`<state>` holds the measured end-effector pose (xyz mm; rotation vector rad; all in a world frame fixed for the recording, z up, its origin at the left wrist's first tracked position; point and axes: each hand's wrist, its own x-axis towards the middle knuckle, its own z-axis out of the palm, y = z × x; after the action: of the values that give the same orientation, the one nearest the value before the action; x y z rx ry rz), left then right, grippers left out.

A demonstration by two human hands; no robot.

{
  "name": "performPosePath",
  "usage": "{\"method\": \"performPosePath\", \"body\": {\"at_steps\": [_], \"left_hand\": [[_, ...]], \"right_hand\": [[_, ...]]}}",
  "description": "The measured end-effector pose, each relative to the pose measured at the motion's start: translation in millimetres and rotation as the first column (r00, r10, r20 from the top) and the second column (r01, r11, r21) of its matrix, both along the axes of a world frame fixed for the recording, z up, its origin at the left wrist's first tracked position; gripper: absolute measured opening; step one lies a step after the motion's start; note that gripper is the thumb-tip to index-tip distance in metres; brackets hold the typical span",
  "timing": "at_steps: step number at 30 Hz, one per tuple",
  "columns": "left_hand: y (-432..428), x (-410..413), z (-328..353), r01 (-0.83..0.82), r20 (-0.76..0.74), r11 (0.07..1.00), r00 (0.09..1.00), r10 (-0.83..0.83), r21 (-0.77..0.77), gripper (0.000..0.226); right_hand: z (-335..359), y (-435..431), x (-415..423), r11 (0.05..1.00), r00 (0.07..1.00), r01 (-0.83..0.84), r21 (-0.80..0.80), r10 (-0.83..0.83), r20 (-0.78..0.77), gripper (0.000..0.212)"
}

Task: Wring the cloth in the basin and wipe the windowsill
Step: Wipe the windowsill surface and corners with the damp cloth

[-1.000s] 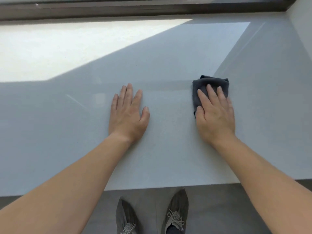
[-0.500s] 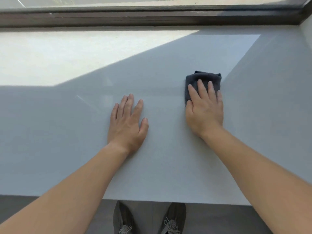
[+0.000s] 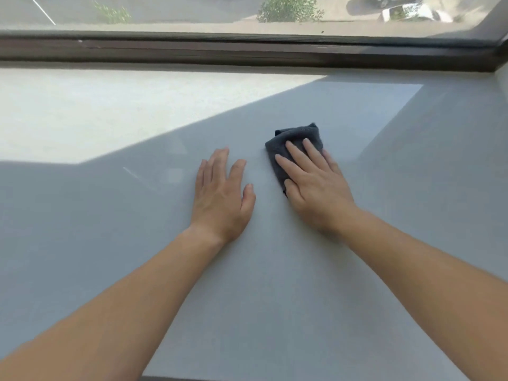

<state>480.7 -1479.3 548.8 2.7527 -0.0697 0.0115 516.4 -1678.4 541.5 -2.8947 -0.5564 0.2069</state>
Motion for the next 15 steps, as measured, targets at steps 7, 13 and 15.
{"method": "performPosePath", "body": {"at_steps": [7,13,15], "left_hand": [[-15.4,72.1,-17.1,0.047,-0.109,0.995,0.993,-0.038,0.085,0.062],[-22.7,62.8,-24.7,0.039,-0.089,0.984,0.996,-0.023,0.177,0.071],[-26.1,60.9,-23.8,0.043,-0.092,0.984,0.995,-0.027,0.176,0.071]], "right_hand": [[-2.7,-36.0,91.6,0.895,0.895,0.445,-0.015,-0.445,-0.015,0.055],[-2.8,-9.6,90.7,1.0,1.0,-0.006,-0.014,0.006,-0.018,0.057],[-4.0,-28.4,111.6,0.998,0.998,0.06,-0.018,-0.06,-0.009,0.055]]}}
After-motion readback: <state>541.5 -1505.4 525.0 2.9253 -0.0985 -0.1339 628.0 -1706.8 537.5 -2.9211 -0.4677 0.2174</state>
